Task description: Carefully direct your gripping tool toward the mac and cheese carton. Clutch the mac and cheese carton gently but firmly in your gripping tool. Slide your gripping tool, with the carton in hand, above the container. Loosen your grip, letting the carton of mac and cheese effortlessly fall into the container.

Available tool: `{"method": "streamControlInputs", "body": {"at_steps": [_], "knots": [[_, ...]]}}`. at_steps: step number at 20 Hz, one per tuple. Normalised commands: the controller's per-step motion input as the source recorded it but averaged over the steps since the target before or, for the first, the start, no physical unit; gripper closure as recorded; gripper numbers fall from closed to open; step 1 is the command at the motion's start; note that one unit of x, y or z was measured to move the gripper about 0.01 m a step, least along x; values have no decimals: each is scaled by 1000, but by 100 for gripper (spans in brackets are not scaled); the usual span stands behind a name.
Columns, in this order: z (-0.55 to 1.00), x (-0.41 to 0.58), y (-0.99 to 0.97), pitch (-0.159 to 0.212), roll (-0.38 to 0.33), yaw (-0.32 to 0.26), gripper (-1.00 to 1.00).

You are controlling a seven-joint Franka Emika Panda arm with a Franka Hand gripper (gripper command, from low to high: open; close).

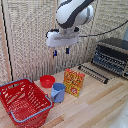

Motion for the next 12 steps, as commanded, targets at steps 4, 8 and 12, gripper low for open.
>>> {"method": "streamControlInputs", "body": {"at_steps": [4,8,12], "knots": [[-146,-141,-424,-123,-1,107,-100],[-130,-14,-577,-169,-3,166,-100],[-185,-62,-502,-94,-2,199,-100]]}}
